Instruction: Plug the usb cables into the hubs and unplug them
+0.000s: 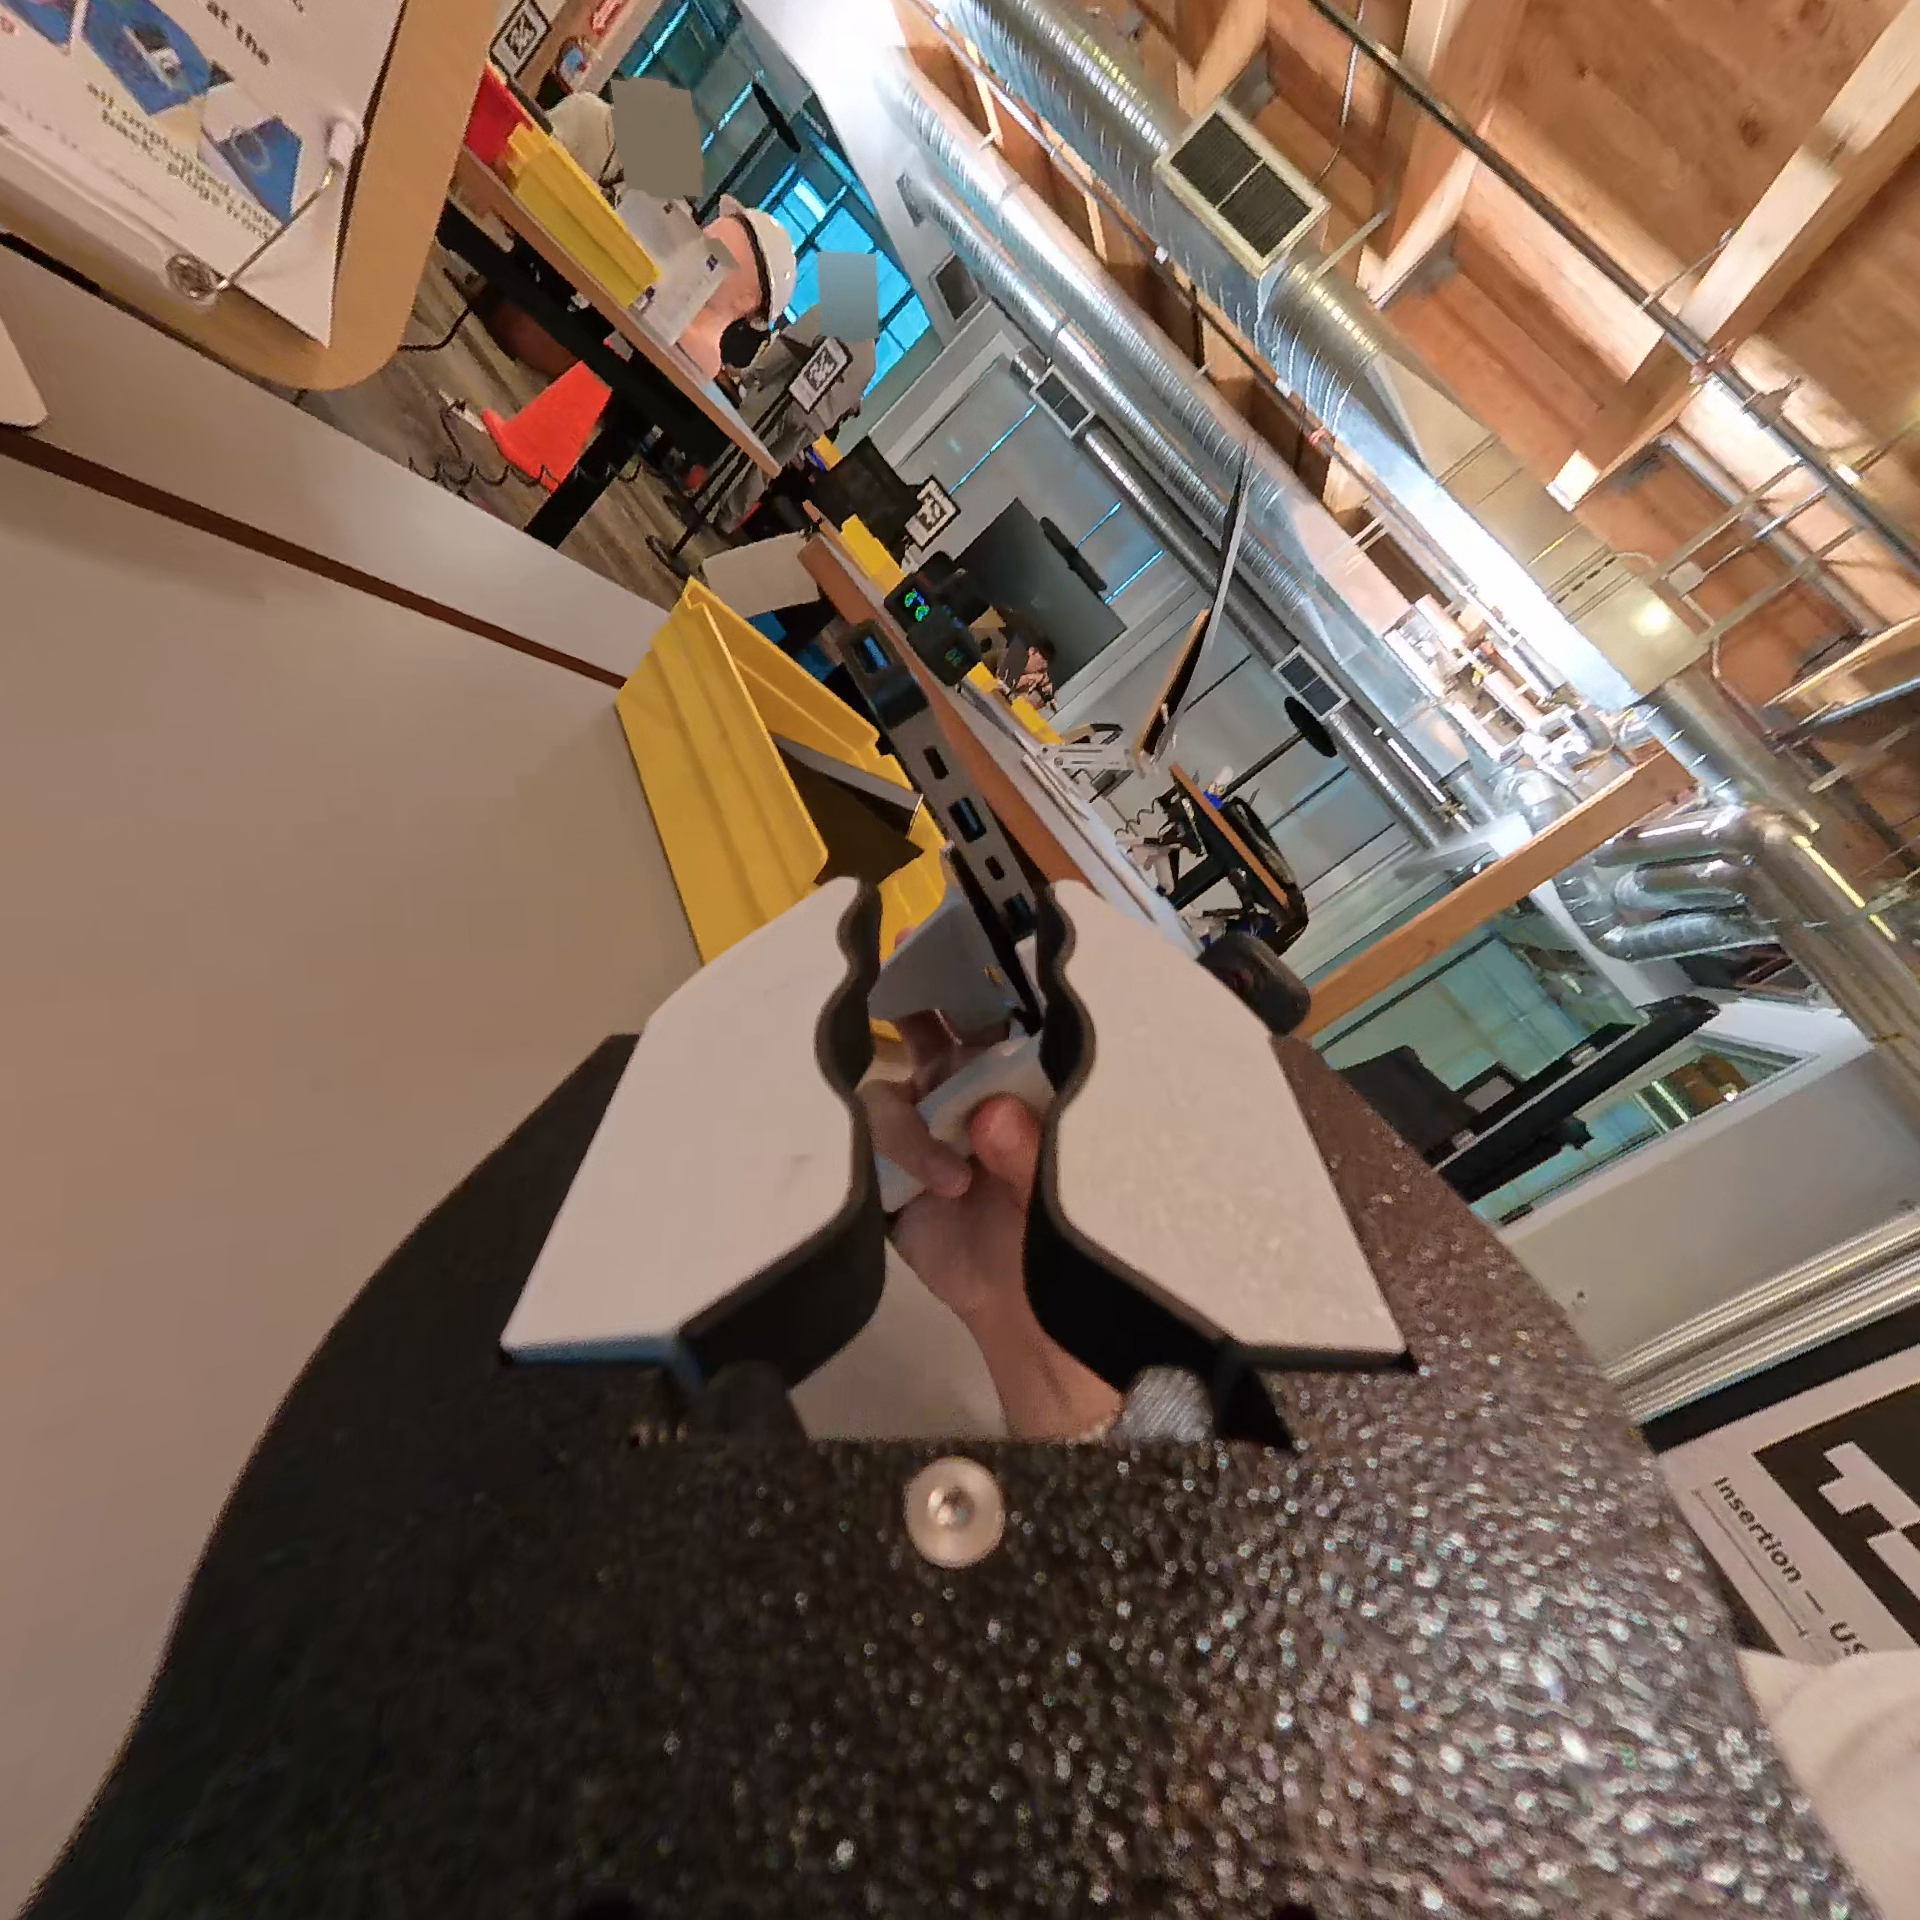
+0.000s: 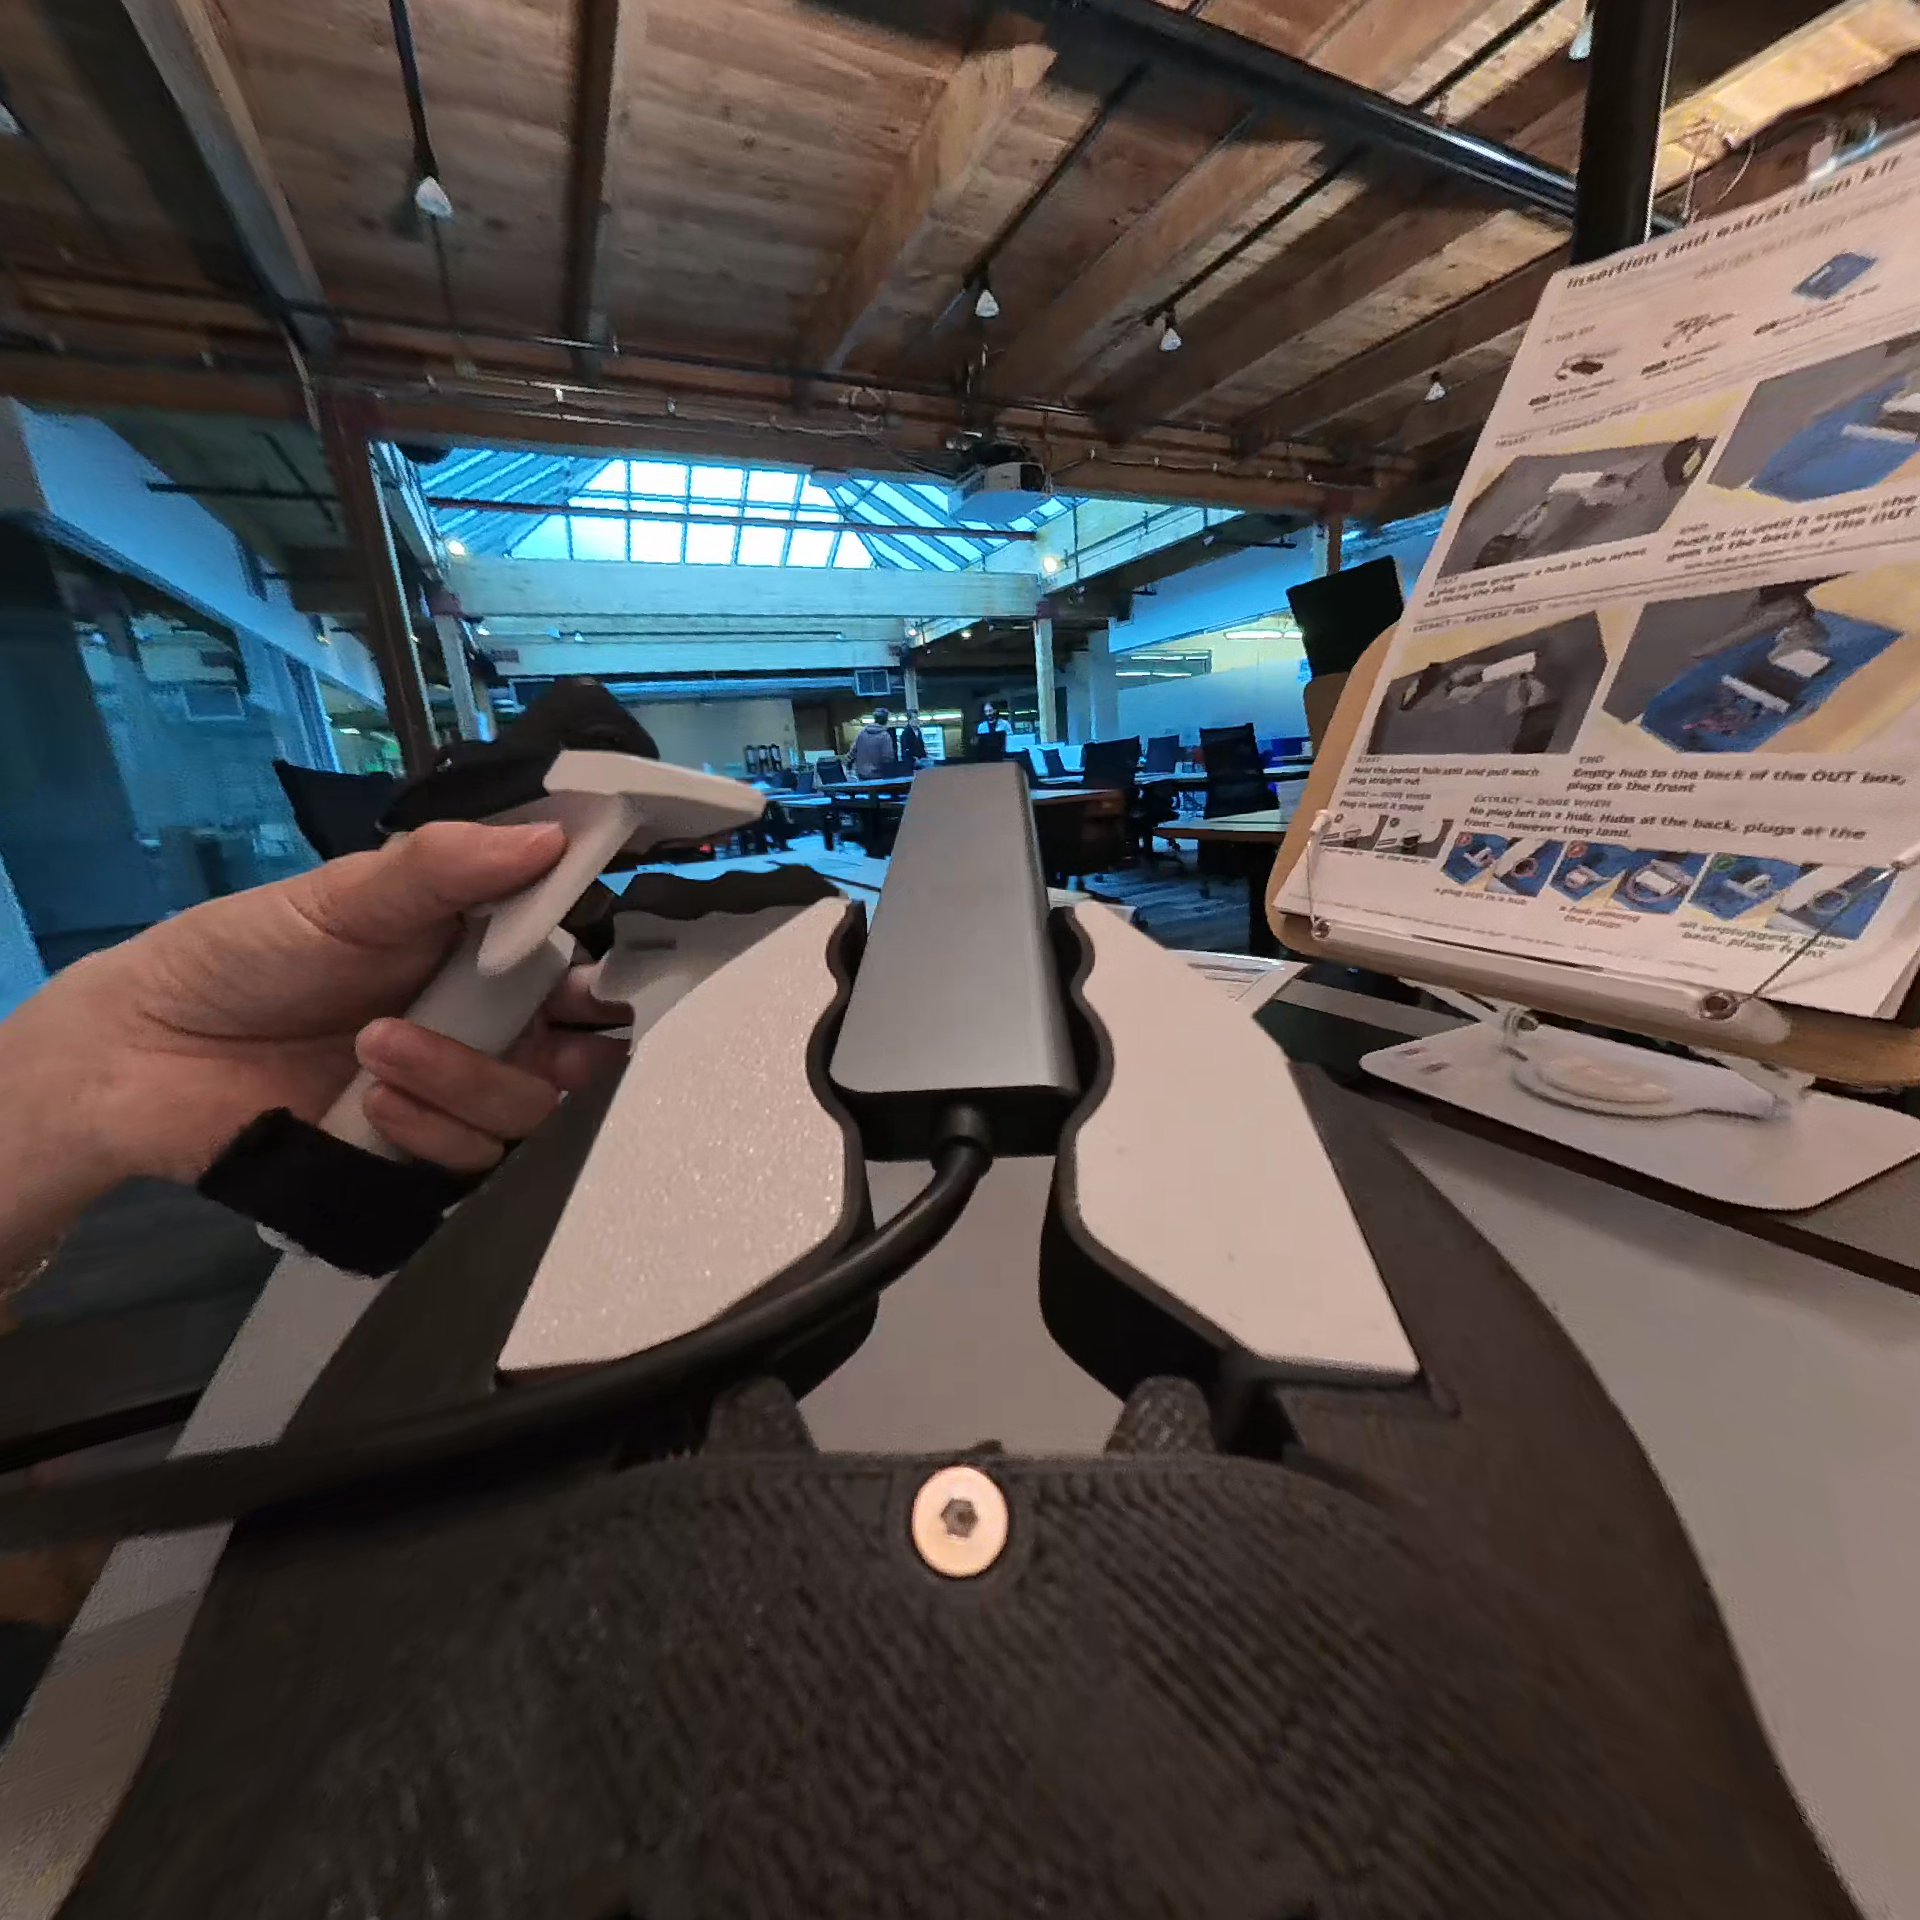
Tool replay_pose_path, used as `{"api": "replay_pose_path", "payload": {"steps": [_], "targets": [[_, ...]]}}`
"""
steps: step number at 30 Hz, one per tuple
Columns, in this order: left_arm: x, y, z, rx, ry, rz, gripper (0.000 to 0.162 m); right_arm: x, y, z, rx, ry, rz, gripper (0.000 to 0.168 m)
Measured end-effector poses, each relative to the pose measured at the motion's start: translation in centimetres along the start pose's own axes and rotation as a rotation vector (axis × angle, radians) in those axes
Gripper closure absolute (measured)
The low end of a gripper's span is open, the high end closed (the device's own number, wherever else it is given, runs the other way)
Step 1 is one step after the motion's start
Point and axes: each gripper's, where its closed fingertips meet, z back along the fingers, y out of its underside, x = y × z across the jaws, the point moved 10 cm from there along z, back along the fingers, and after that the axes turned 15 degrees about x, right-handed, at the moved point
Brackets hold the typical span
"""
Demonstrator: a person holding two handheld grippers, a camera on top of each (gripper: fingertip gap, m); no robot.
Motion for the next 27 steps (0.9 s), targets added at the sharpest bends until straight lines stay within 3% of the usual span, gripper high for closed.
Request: {"api": "replay_pose_path", "payload": {"steps": [5, 14, 19, 25, 27], "targets": [[0.2, 0.1, 0.6, 0.053, -0.048, -0.064, 0.139, -0.3, 0.5, -0.2, -0.006, -0.036, -0.11, 0.133], [0.3, 0.1, 3.8, 0.152, -0.318, -0.41, 0.141, -2.4, 3.3, 0.2, 0.022, -0.042, -0.22, 0.133], [1.3, 0.7, 5.6, 0.266, -0.449, -0.47, 0.141, -2.6, 4.2, -0.2, 0.055, -0.06, -0.254, 0.134], [1.9, 1.4, 7.9, 0.347, -0.626, -0.571, 0.12, -2.2, 5.1, -0.6, 0.122, 0.002, -0.208, 0.134], [1.7, 1.0, 9.7, 0.339, -0.711, -0.618, 0.121, -2.1, 5.3, -0.7, 0.144, 0.029, -0.186, 0.134]]}}
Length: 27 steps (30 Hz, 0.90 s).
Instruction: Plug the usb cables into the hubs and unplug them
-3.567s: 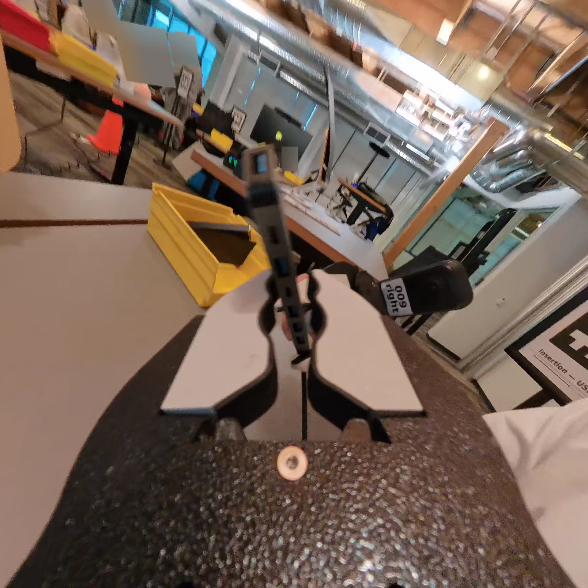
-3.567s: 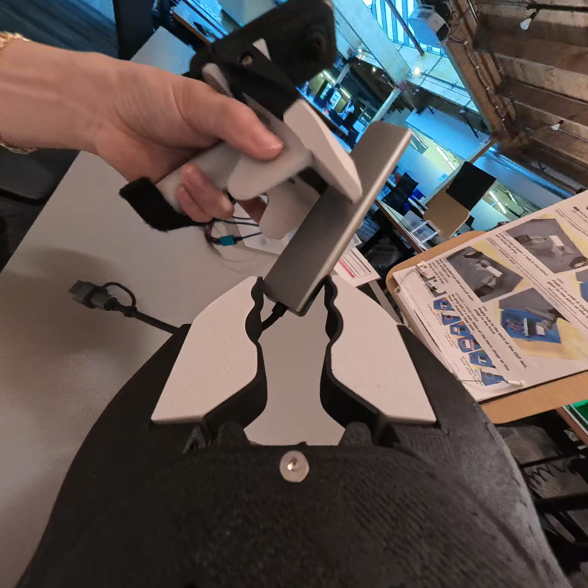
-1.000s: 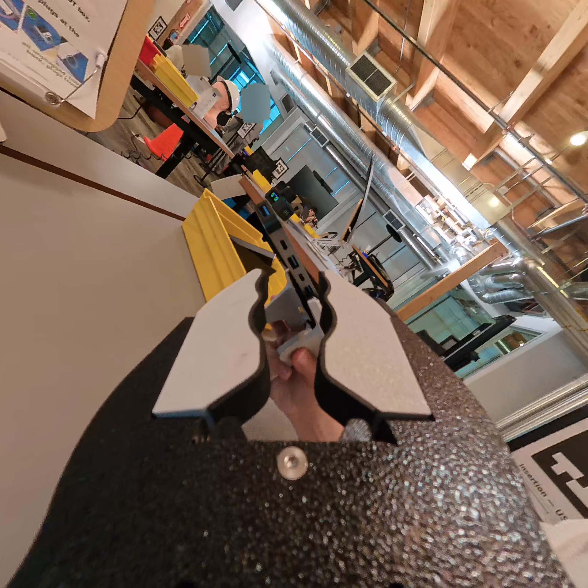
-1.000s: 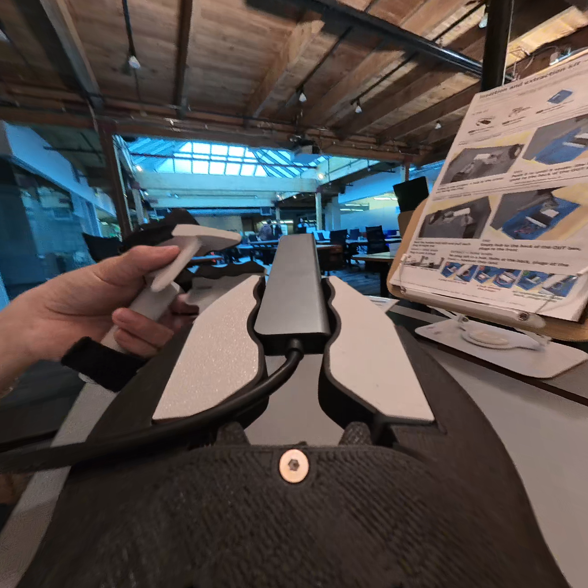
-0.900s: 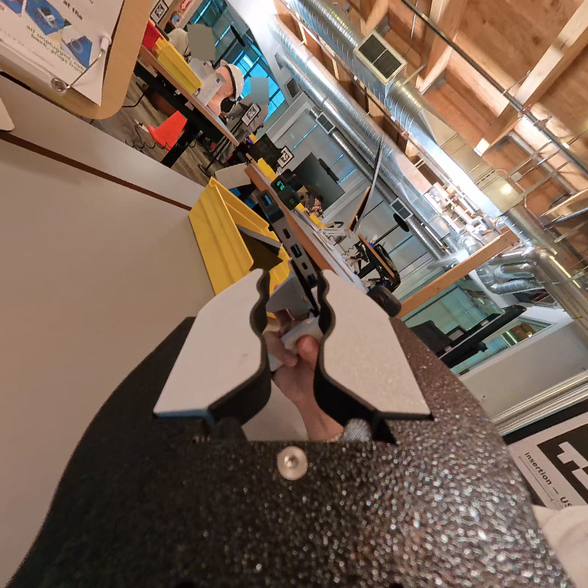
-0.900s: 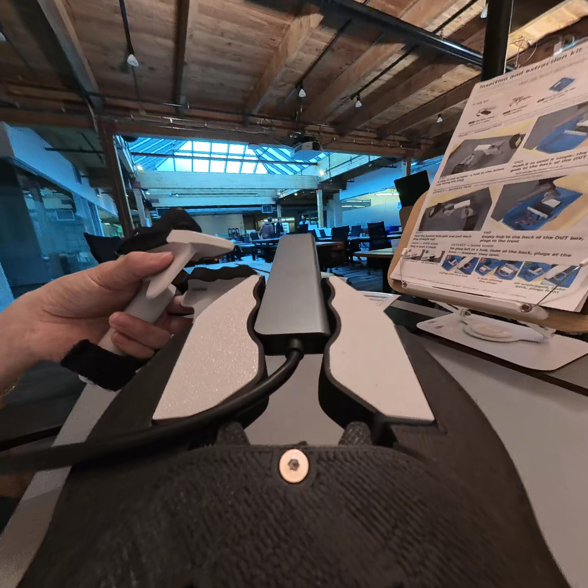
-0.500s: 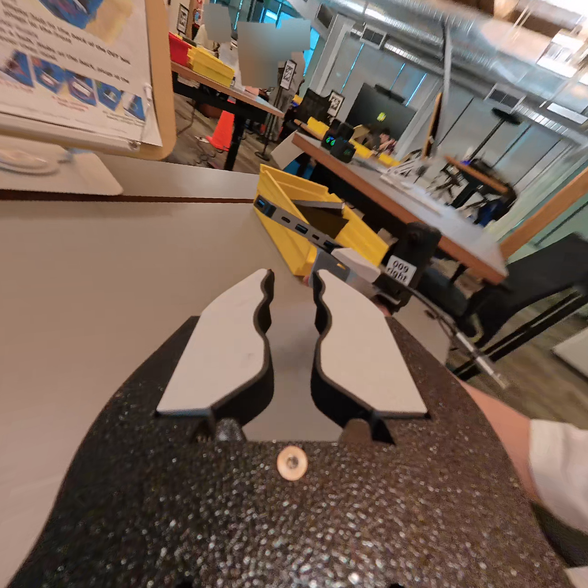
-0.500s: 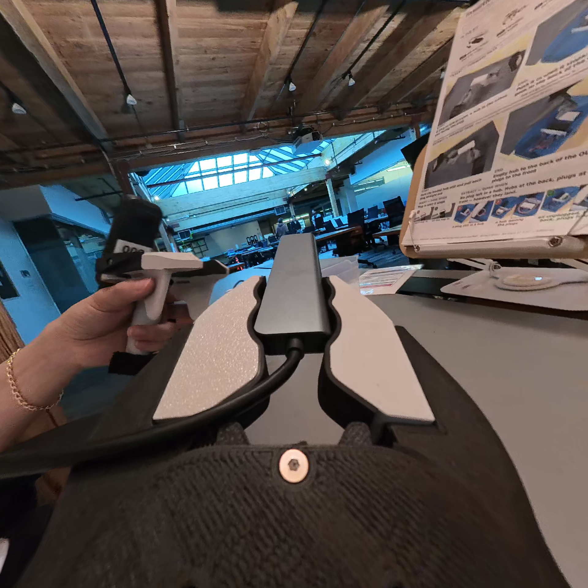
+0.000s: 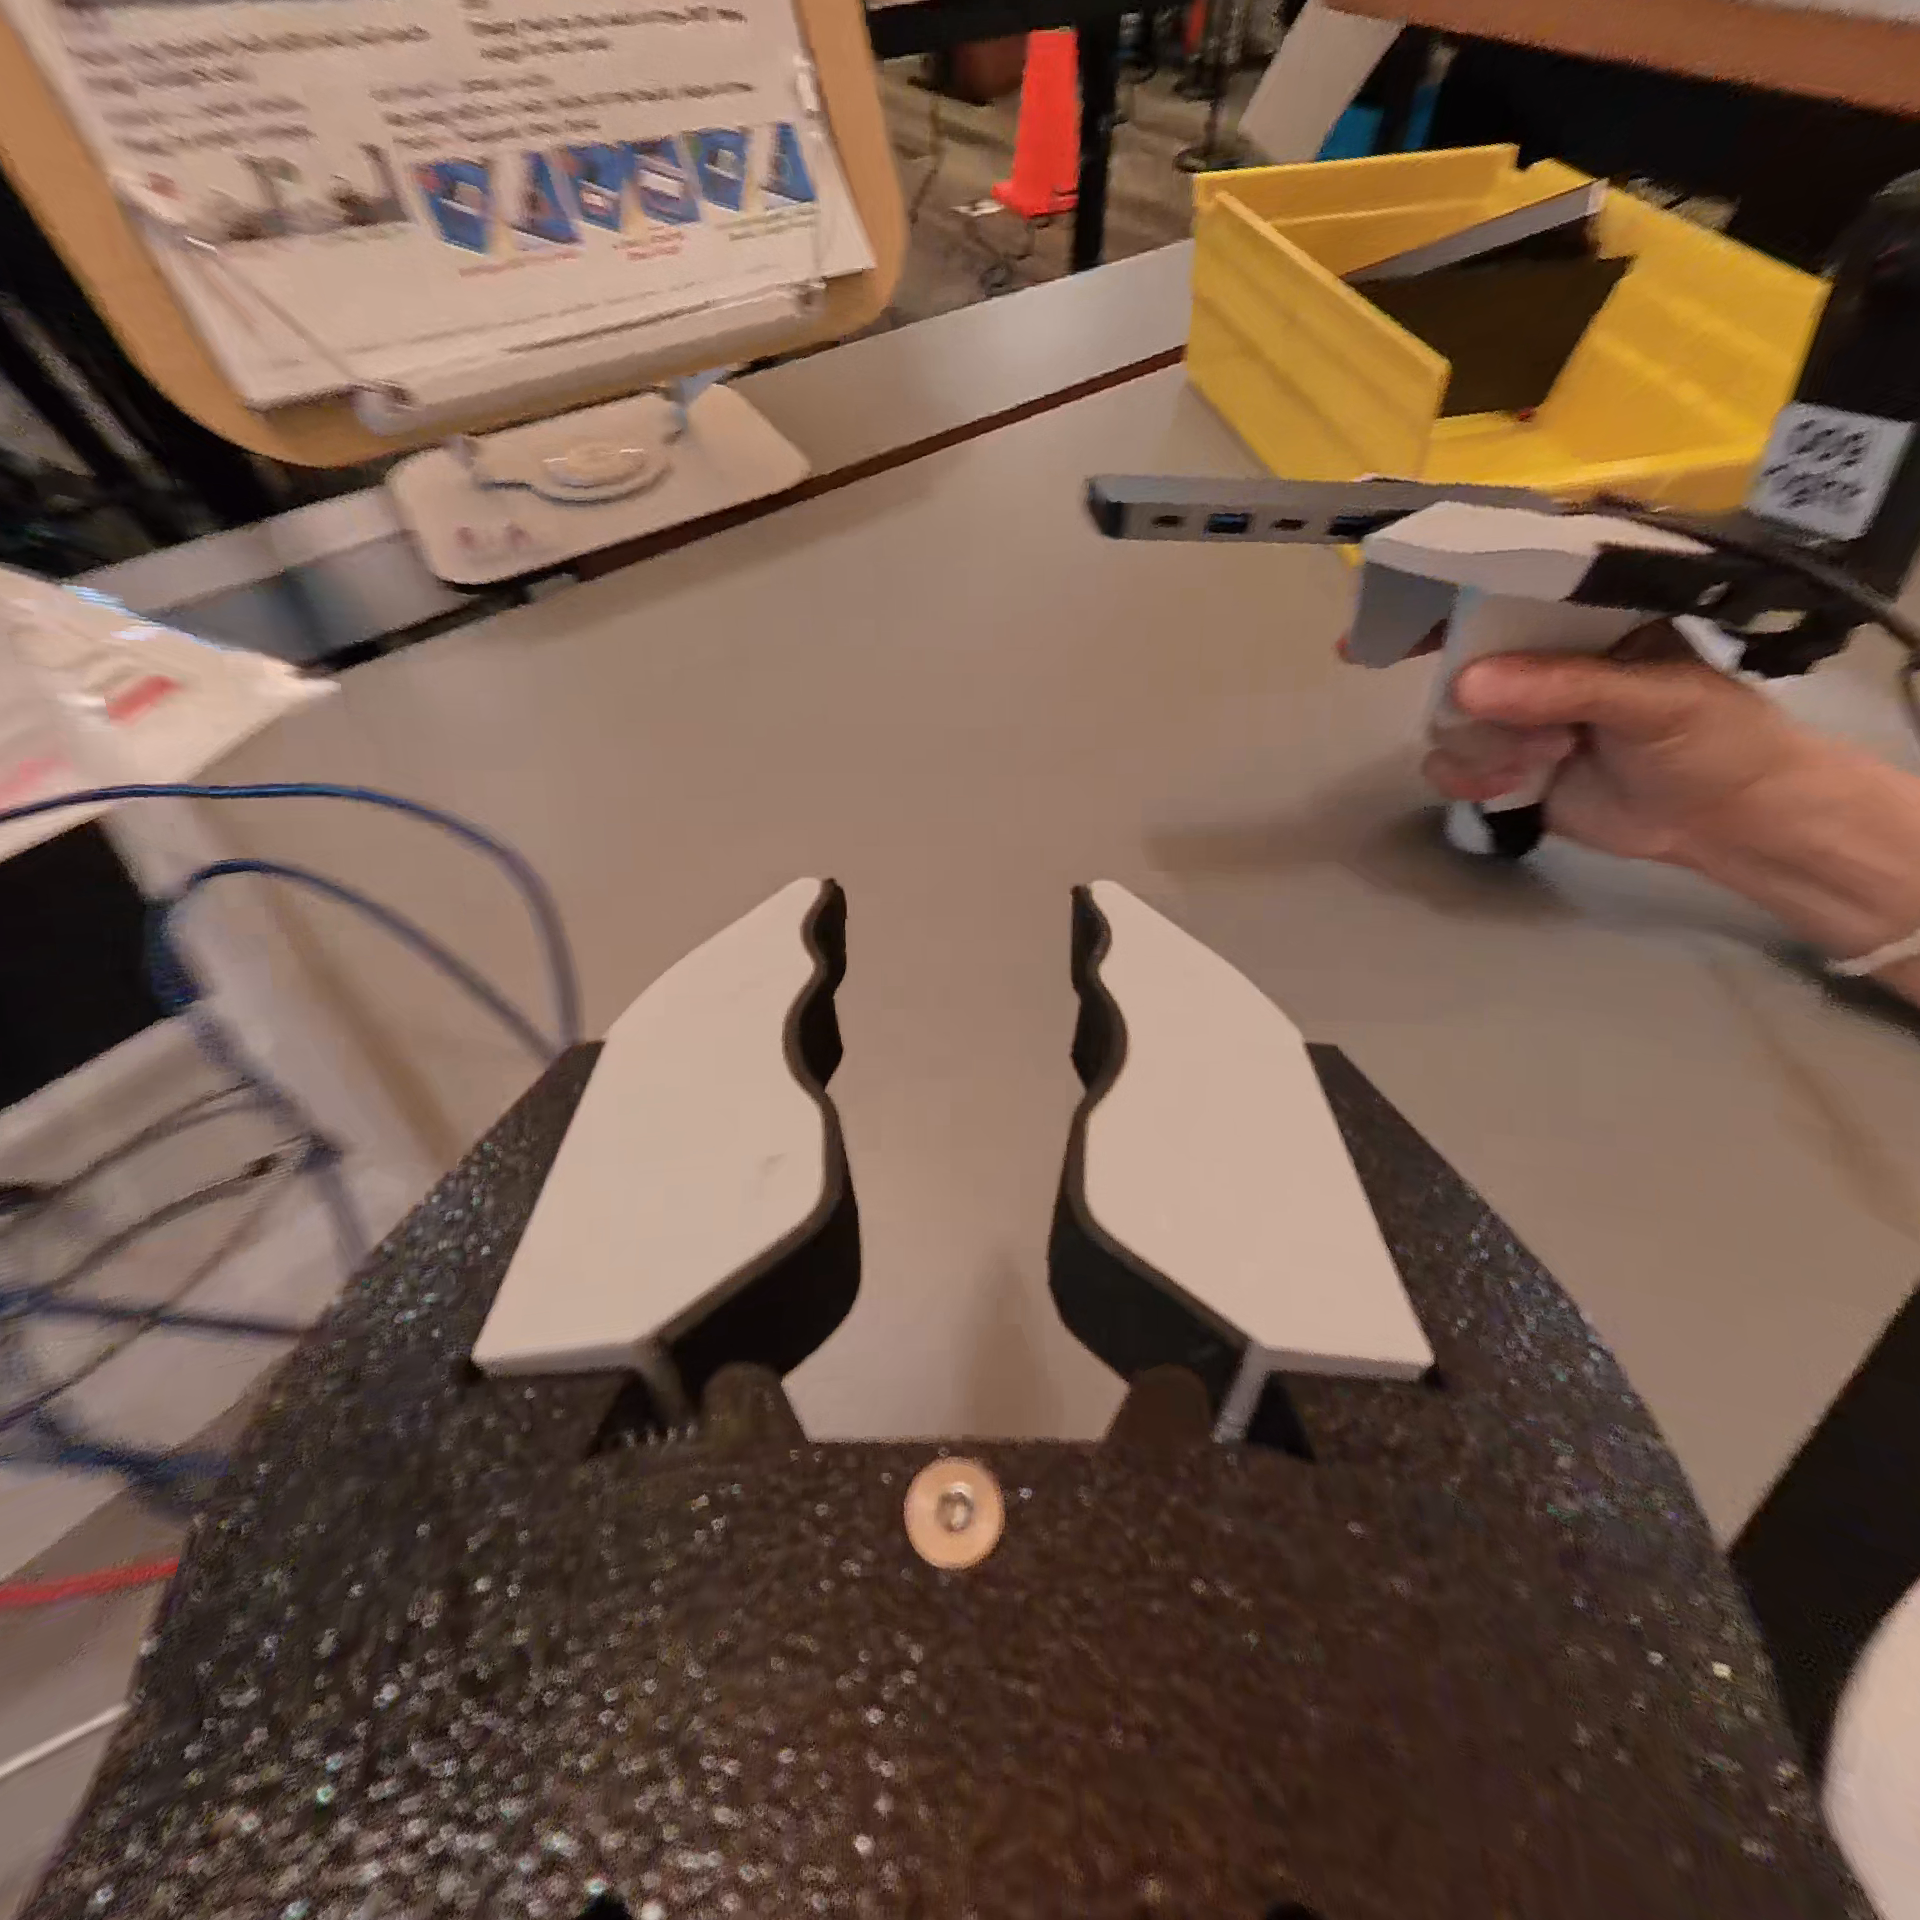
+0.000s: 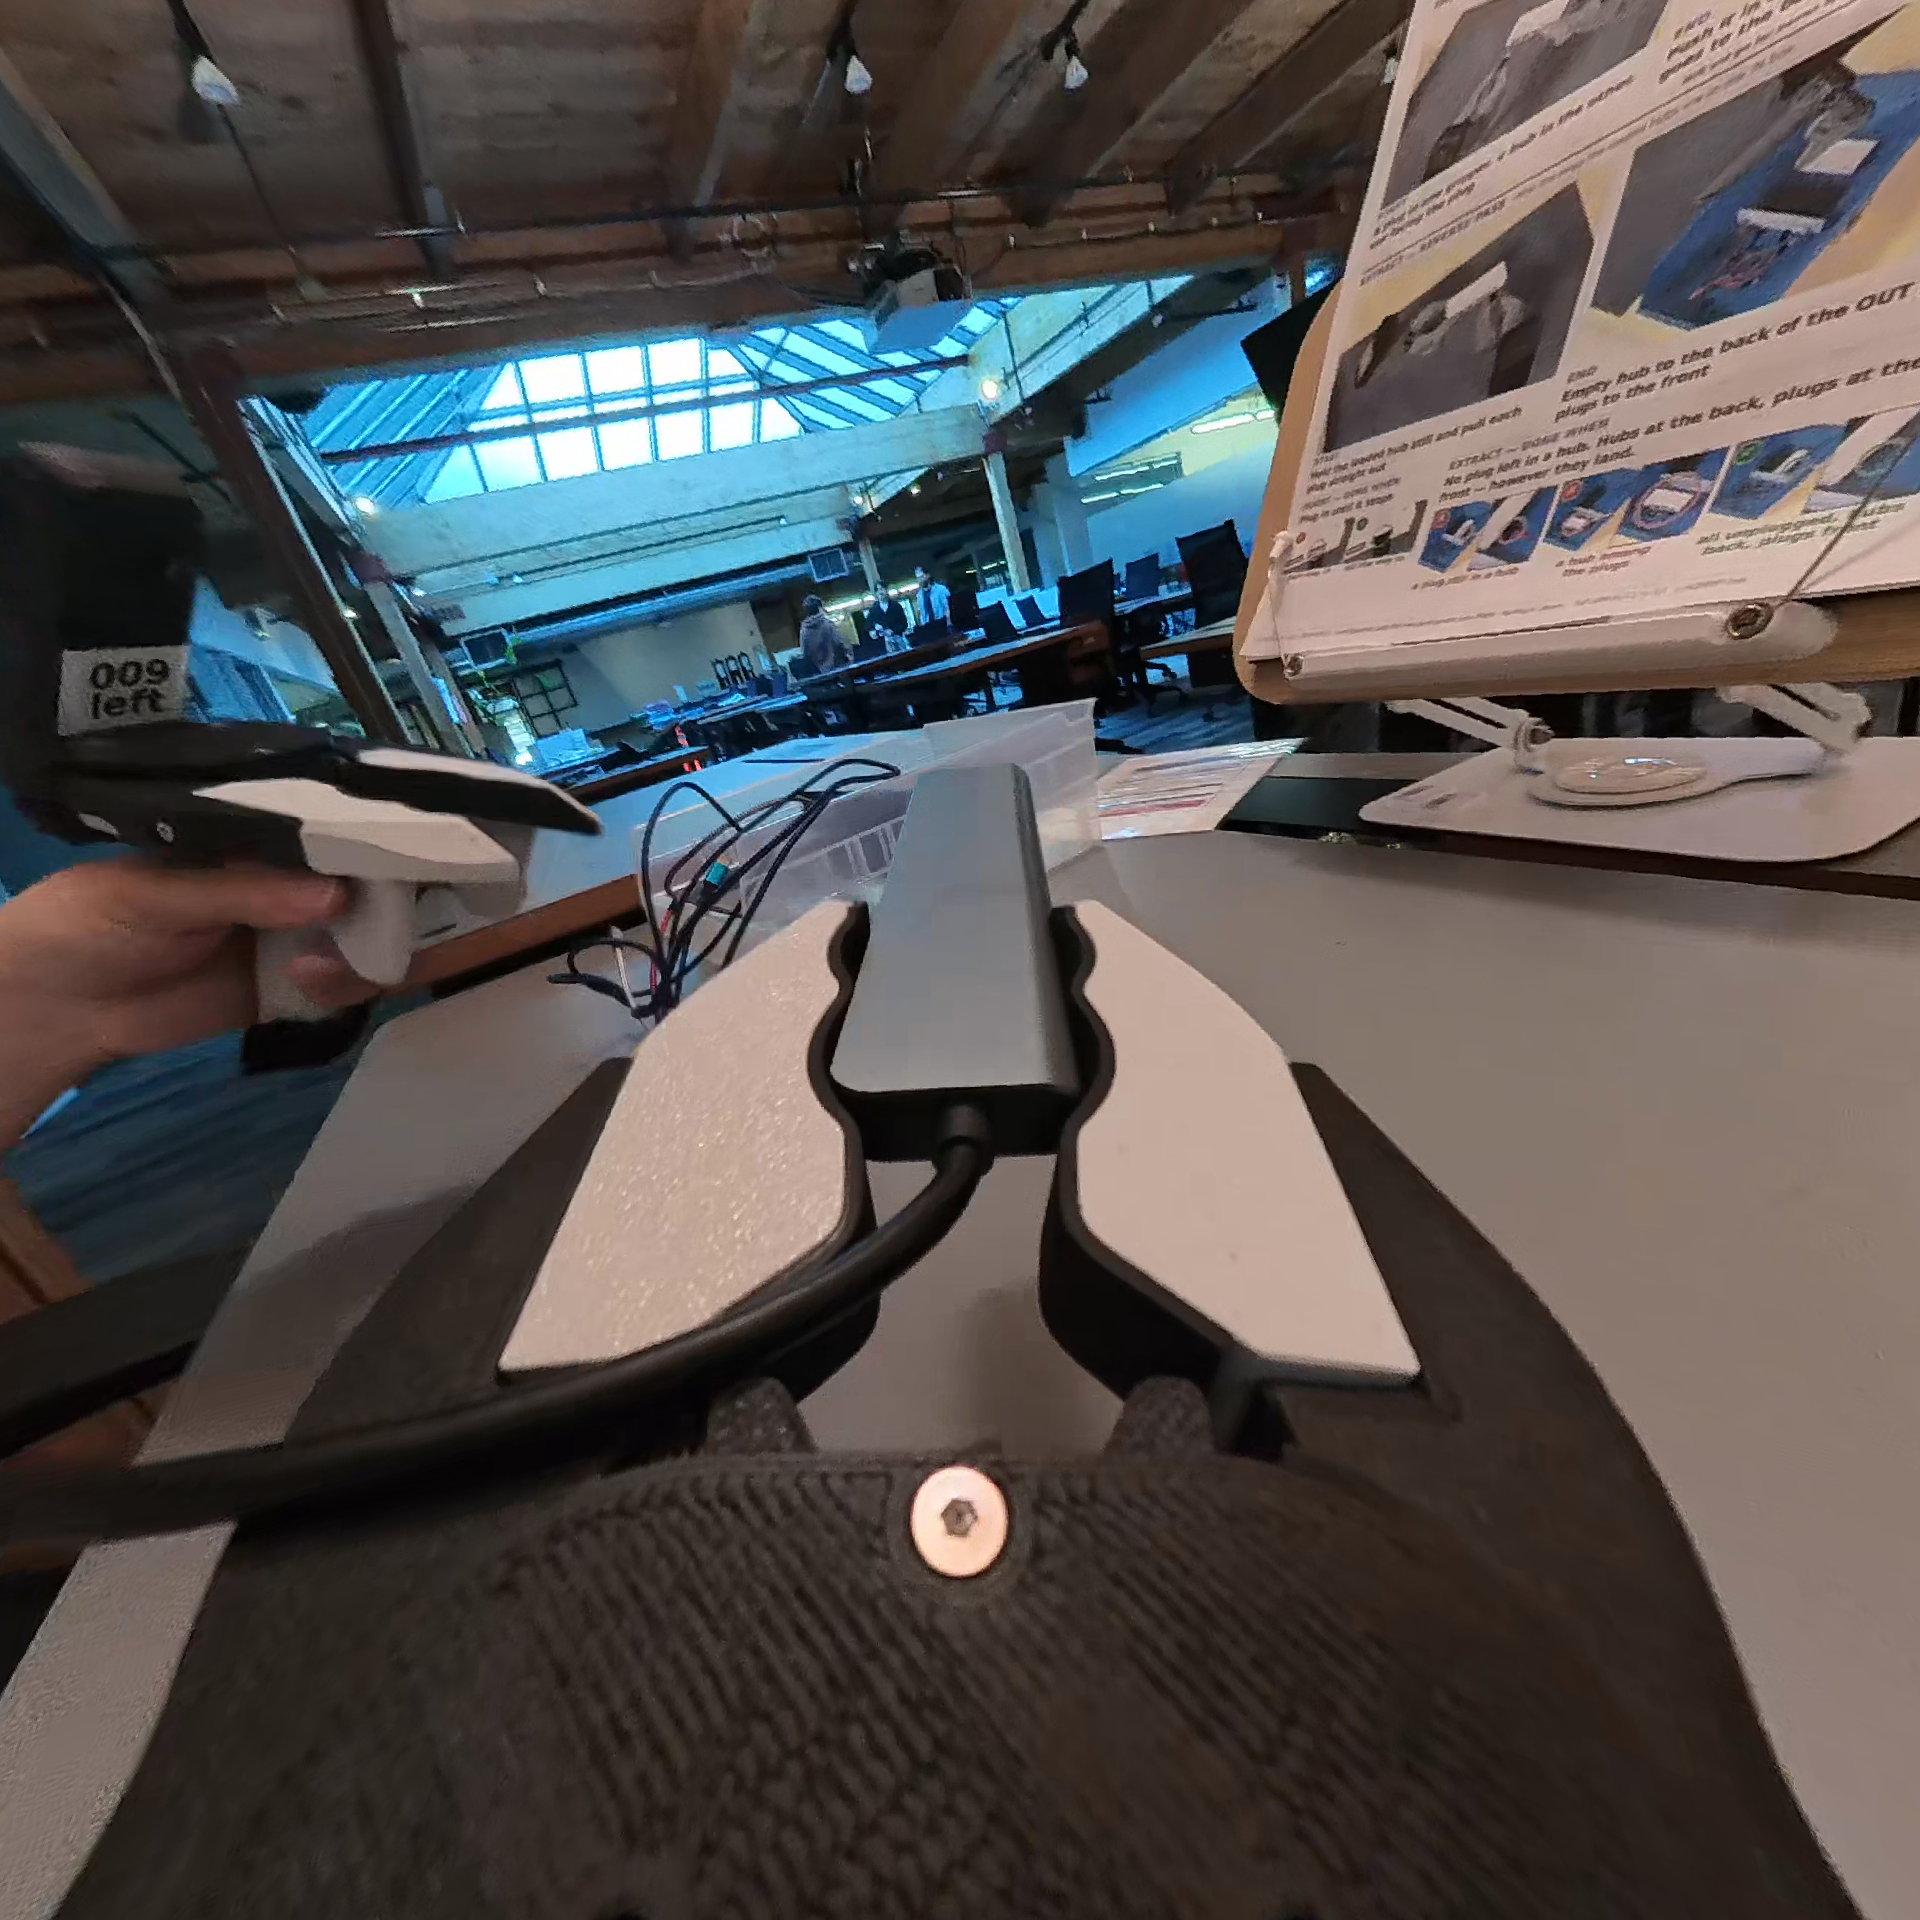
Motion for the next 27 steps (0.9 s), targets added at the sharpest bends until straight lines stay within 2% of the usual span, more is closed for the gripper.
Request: {"api": "replay_pose_path", "payload": {"steps": [4, 9, 12, 16, 18, 20, 22, 24, 27], "targets": [[4.5, 1.6, 4.9, 0.07, -0.13, -0.014, 0.124, 0.0, 0.0, 0.0, -0.004, 0.021, 0.003, 0.134], [10.3, 4.8, 8.9, 0.343, -0.178, 0.028, 0.127, 0.2, 0.0, -0.2, 0.015, 0.006, 0.026, 0.134], [11.4, 6.1, 8.9, 0.442, -0.199, 0.016, 0.127, 0.4, 0.0, -0.3, 0.02, -0.015, 0.04, 0.134], [9.6, 7.1, 6.5, 0.49, -0.031, -0.048, 0.127, 0.6, 0.0, -0.4, 0.032, -0.015, 0.063, 0.133], [9.6, 7.4, 5.8, 0.479, -0.1, -0.053, 0.128, 0.9, 0.0, -0.5, 0.04, -0.017, 0.084, 0.133], [10.5, 7.2, 6.2, 0.42, -0.172, 0.019, 0.131, 1.1, 0.1, -0.5, 0.043, -0.009, 0.109, 0.133], [11.1, 6.4, 7.0, 0.311, -0.139, 0.142, 0.13, 1.4, 0.1, -0.6, 0.049, -0.006, 0.132, 0.133], [10.7, 5.3, 7.6, 0.214, -0.023, 0.192, 0.129, 1.6, 0.1, -0.6, 0.046, 0.003, 0.15, 0.133], [9.4, 4.4, 7.2, 0.236, -0.006, 0.152, 0.128, 1.8, 0.2, -0.4, 0.026, 0.039, 0.165, 0.133]]}}
